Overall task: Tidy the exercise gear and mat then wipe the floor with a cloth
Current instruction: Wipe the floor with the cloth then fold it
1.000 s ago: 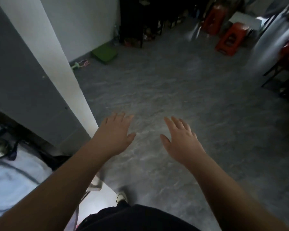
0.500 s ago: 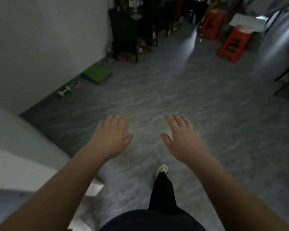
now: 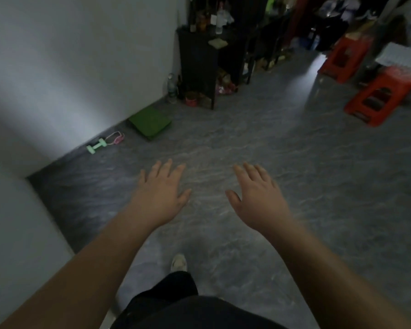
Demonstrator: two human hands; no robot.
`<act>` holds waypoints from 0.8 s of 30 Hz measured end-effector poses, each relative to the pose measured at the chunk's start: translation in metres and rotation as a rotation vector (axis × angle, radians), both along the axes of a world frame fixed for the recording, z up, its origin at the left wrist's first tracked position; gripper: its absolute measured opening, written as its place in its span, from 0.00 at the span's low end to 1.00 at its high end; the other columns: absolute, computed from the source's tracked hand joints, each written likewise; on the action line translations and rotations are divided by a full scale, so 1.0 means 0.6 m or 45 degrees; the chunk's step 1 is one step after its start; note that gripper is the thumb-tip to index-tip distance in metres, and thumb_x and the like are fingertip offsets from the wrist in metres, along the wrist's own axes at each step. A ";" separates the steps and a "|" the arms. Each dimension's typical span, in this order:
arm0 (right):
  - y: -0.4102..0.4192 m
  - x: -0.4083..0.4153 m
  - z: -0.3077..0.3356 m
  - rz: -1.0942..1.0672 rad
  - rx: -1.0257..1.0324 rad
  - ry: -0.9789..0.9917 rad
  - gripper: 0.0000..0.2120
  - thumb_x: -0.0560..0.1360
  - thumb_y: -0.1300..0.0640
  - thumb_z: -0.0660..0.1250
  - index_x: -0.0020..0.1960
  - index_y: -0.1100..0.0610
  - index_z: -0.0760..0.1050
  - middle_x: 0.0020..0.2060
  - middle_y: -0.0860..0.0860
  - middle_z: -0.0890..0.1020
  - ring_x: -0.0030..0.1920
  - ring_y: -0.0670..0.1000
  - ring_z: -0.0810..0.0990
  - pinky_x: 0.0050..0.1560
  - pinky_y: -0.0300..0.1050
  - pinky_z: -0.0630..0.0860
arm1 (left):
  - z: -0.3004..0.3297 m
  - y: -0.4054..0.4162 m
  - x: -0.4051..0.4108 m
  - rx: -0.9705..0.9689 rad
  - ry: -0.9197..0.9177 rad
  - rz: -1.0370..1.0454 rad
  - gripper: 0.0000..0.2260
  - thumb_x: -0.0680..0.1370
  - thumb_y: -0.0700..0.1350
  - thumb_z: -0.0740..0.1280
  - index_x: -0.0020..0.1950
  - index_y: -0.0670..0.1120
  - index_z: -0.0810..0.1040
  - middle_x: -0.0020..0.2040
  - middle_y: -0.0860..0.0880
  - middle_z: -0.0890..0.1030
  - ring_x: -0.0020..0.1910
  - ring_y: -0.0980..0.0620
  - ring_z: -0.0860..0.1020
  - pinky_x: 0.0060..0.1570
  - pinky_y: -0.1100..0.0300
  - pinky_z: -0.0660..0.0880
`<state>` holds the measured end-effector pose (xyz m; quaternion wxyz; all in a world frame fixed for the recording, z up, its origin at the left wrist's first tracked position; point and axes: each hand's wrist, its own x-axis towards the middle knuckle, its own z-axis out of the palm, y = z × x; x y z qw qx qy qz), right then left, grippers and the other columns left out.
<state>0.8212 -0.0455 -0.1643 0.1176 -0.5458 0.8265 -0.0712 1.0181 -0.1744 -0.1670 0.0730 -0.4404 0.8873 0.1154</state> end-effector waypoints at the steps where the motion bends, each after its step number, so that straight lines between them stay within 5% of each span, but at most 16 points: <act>1: -0.032 -0.020 -0.002 0.008 0.008 0.000 0.33 0.80 0.38 0.54 0.80 0.48 0.50 0.80 0.51 0.55 0.79 0.55 0.50 0.77 0.56 0.54 | -0.004 -0.031 -0.019 0.008 0.001 0.006 0.32 0.81 0.64 0.53 0.81 0.55 0.47 0.82 0.47 0.49 0.80 0.44 0.48 0.76 0.39 0.51; 24: -0.883 -0.511 0.002 -0.059 0.004 -0.037 0.32 0.80 0.38 0.54 0.80 0.47 0.49 0.80 0.49 0.55 0.80 0.53 0.49 0.77 0.56 0.55 | -0.009 -0.902 -0.514 0.047 -0.018 -0.082 0.31 0.81 0.65 0.52 0.81 0.56 0.48 0.82 0.48 0.49 0.80 0.44 0.49 0.75 0.38 0.52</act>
